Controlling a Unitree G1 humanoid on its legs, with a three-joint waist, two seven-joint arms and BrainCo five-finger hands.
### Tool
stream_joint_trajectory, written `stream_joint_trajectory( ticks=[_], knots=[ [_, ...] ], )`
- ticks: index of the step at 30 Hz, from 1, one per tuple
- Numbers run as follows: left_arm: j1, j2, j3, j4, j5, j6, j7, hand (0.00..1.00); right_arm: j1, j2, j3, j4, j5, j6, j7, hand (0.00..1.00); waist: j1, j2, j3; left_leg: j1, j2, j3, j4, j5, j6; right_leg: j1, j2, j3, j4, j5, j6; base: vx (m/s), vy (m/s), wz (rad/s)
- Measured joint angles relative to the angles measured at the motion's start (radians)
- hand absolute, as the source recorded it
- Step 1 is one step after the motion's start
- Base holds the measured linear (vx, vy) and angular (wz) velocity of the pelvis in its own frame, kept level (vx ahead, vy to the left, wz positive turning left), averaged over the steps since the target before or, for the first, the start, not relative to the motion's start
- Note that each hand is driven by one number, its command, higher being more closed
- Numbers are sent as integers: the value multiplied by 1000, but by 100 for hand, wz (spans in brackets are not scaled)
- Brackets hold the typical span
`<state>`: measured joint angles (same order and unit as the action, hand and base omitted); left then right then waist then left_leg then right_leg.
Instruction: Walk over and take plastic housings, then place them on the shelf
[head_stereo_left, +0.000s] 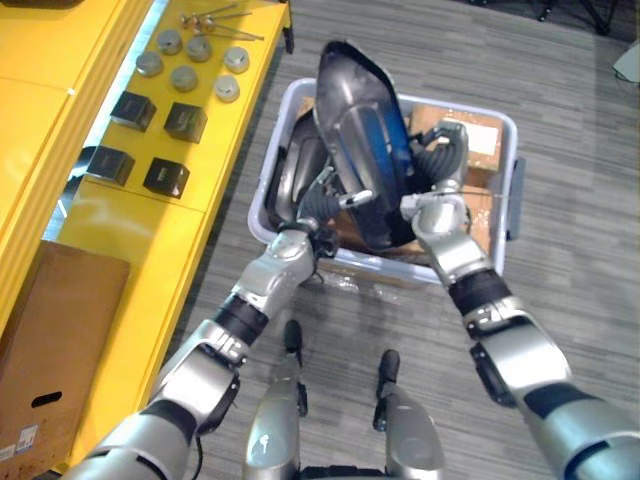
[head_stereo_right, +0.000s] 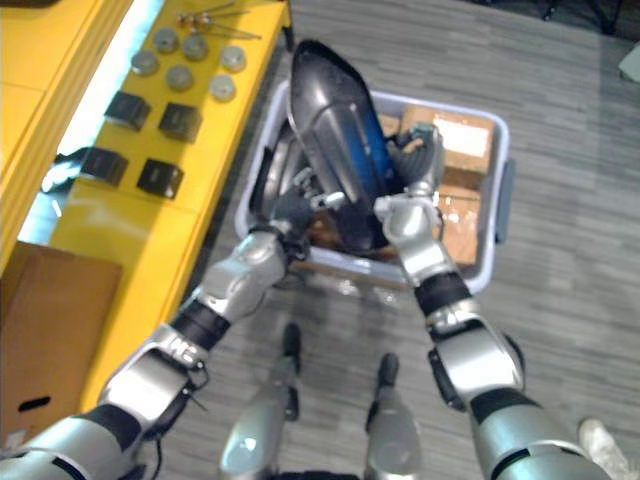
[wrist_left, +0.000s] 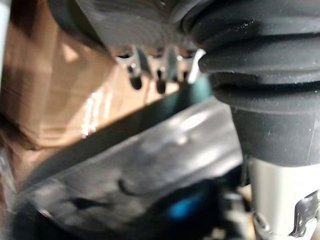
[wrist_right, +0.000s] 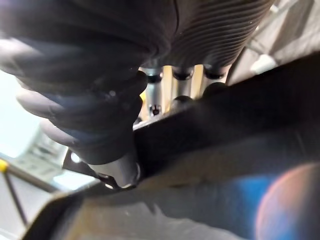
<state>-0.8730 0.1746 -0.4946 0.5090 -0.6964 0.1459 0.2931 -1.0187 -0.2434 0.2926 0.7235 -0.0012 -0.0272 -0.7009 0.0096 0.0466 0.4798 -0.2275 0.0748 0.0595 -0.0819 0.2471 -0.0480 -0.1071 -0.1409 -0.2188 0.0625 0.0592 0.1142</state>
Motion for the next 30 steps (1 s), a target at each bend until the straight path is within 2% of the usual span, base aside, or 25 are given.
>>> stream_joint_trajectory(
  ticks=[3, 5, 8, 10, 12, 14, 17, 18, 20, 24, 28, 30],
  knots=[
    [-1, -14, -1, 48, 57, 17, 38, 0, -7, 19, 22, -10, 4, 0, -3, 100, 0, 0, 0, 0, 1, 0, 0, 0, 0, 0, 1, 0, 0, 0, 0, 0, 0, 0],
    [3, -30, -16, 97, 91, 32, 56, 0, -10, 44, 21, -40, 46, 0, -12, 100, -1, 0, 0, 1, 1, 0, 0, 0, 0, 0, 1, 0, 0, 0, 0, 0, 0, 0],
    [13, -37, -22, 97, 113, 30, 62, 0, -16, 75, 38, -48, 42, 0, -24, 100, 3, 0, 0, 3, 0, 0, 0, 0, -1, 2, 0, 0, 0, 0, 0, 0, 0, 0],
    [21, -42, -23, 97, 104, 20, 82, 0, -16, 79, 49, -48, 46, 0, -29, 100, 4, 0, 0, 4, 0, -1, 0, 0, -1, 4, 0, 0, 0, 0, 0, 0, 0, 0],
    [28, -43, -22, 97, 99, -11, 100, 0, -16, 84, 62, -45, 46, 0, -42, 100, 4, 0, 0, 6, 0, -2, 0, -2, -3, 5, 0, 0, 0, 0, 0, 0, 0, 0],
    [29, -46, -22, 97, 64, -19, 112, 0, -15, 85, 63, -41, 46, 0, -42, 100, 4, 0, 0, 9, -1, -2, 0, -3, -4, 8, -1, 0, 0, 0, 0, 0, 0, 0],
    [33, -61, -16, 97, 11, -56, 121, 0, -8, 85, 64, -35, 47, 0, -44, 100, 4, 0, 0, 15, -1, -2, 0, -3, -5, 14, -1, -1, 0, -1, -1, 0, 0, 0],
    [34, -67, -14, 97, -12, -68, 124, 100, -2, 86, 65, -35, 47, -1, -45, 100, 4, 0, 0, 16, -1, -2, 0, -4, -5, 15, -1, -1, 0, -2, -2, 0, 0, 0],
    [41, -72, -8, 97, -23, -92, 126, 100, 2, 87, 65, -35, 47, -1, -45, 100, 3, 0, 0, 16, 0, -2, 0, -4, -5, 15, -1, -1, 0, -2, -2, 0, 0, 0],
    [54, -78, 4, 97, -65, -166, 140, 100, 31, 87, 65, -34, 48, -1, -66, 100, 3, 0, 0, 16, -1, -2, 0, -4, -5, 15, -1, -2, 0, -3, -3, 0, 0, 0],
    [53, -87, 12, 97, -166, -262, 138, 100, 49, 87, 65, -32, 57, -4, -79, 100, 3, 0, 0, 16, -1, -2, 0, -4, -5, 16, -1, -3, 0, -3, -3, 0, 0, 0],
    [54, -91, 12, 102, -216, -278, 137, 100, 56, 88, 68, -38, 64, -23, -83, 100, 2, 0, 0, 16, -1, -2, 0, -4, -5, 16, -1, -2, 0, -3, -3, 0, 0, 0]
  ],
)
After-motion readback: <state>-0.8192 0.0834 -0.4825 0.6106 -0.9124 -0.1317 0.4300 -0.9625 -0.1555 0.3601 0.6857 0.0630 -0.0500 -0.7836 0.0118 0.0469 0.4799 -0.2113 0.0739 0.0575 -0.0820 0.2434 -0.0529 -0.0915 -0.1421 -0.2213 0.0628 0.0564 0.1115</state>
